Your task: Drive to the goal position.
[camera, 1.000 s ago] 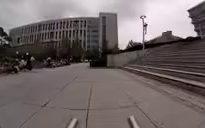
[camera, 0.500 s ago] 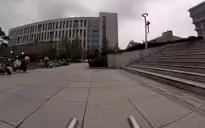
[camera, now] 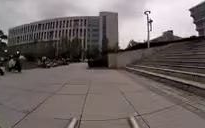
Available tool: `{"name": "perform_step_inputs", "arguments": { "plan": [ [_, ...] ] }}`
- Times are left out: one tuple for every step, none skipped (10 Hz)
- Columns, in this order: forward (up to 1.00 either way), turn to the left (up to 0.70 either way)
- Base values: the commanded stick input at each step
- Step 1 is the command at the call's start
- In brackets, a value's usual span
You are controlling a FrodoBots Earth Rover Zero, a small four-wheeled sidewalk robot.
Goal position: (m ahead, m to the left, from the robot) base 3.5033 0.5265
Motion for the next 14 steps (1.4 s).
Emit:
{"name": "perform_step_inputs", "arguments": {
  "plan": [
    [1.0, 0.23],
    [1.0, 0.3],
    [1.0, 0.38],
    [1.0, 0.4],
    [1.0, 0.22],
    [1.0, 0.0],
    [1.0, 0.0],
    [1.0, 0.0],
    [1.0, 0.0],
    [1.0, 0.0],
    [1.0, 0.0],
    [1.0, 0.0],
    [1.0, 0.0],
    [1.0, 0.0]
  ]
}}
